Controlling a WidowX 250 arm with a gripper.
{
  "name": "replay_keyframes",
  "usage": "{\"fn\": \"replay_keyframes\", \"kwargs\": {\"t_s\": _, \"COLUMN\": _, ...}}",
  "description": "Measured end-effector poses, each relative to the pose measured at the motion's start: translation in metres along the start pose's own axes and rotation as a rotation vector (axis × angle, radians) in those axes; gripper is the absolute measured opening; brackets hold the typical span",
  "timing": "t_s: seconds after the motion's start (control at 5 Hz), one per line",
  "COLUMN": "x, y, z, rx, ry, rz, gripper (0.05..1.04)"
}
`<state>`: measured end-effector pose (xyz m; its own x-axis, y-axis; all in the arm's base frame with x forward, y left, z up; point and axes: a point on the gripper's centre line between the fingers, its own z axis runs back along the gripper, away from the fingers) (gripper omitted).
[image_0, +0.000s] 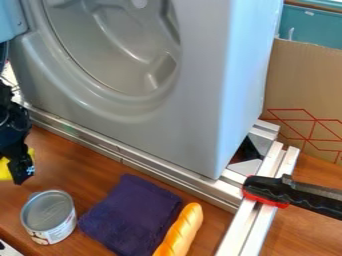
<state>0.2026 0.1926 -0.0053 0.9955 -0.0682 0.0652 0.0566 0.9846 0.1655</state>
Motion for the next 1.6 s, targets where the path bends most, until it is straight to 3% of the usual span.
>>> {"fn": "replay_keyframes", "kwargs": {"t_s": 0.2, "x": 0.009, "y": 0.004, "z": -0.013, "rx": -0.014, "ry": 0.011, "rz": 0.009, "gripper": 0.816}}
{"fn": "replay_keyframes", "kwargs": {"t_s": 0.8, "x": 0.052, "y": 0.004, "z": -0.027, "rx": -0.045, "ry": 0.020, "rz": -0.006, "gripper": 0.815}}
{"fn": "replay_keyframes", "kwargs": {"t_s": 1.2, "x": 0.054, "y": 0.001, "z": -0.029, "rx": -0.069, "ry": 0.027, "rz": 0.027, "gripper": 0.865}}
{"fn": "replay_keyframes", "kwargs": {"t_s": 1.4, "x": 0.041, "y": -0.010, "z": -0.025, "rx": -0.094, "ry": 0.055, "rz": 0.055, "gripper": 1.007}}
{"fn": "replay_keyframes", "kwargs": {"t_s": 1.6, "x": 0.041, "y": -0.011, "z": -0.016, "rx": -0.098, "ry": 0.044, "rz": 0.083, "gripper": 1.003}}
